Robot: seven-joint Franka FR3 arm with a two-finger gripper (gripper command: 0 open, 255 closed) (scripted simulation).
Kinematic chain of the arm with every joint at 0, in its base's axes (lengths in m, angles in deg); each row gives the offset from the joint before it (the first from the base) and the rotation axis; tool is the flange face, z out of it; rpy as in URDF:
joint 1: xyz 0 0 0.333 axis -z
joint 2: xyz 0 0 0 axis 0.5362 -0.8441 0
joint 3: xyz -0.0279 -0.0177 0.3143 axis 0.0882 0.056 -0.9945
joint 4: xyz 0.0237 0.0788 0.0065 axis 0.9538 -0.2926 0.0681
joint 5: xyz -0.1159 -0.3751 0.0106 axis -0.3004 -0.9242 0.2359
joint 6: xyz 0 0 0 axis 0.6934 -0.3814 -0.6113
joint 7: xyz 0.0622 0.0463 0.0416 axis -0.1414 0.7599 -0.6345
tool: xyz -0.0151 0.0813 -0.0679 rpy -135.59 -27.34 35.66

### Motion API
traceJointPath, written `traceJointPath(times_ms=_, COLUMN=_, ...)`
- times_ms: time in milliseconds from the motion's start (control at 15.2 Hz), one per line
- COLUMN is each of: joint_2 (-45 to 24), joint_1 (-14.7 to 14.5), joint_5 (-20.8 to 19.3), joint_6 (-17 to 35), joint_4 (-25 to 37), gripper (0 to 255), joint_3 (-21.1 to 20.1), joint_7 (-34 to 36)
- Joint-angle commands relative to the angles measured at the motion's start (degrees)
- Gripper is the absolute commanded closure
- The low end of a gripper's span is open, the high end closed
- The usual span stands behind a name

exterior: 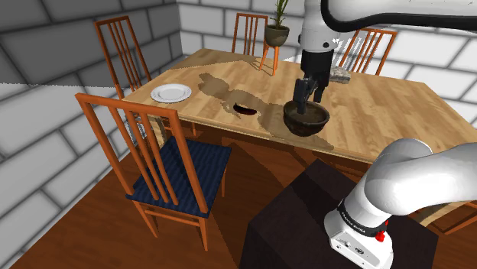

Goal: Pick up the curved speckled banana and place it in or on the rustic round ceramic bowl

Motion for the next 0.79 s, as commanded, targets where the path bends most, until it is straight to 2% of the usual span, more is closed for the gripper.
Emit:
traceJointPath(times_ms=0, joint_2=0.00, joint_1=0.00, joint_5=0.00, joint_6=0.00, joint_4=0.00, gripper=0, joint_3=0.00, joint_7=0.00)
traceJointPath(times_ms=726, joint_2=-22.23, joint_1=1.83, joint_5=-1.94, joint_6=16.96, joint_4=6.83, gripper=0, joint_3=0.67, joint_7=-0.45)
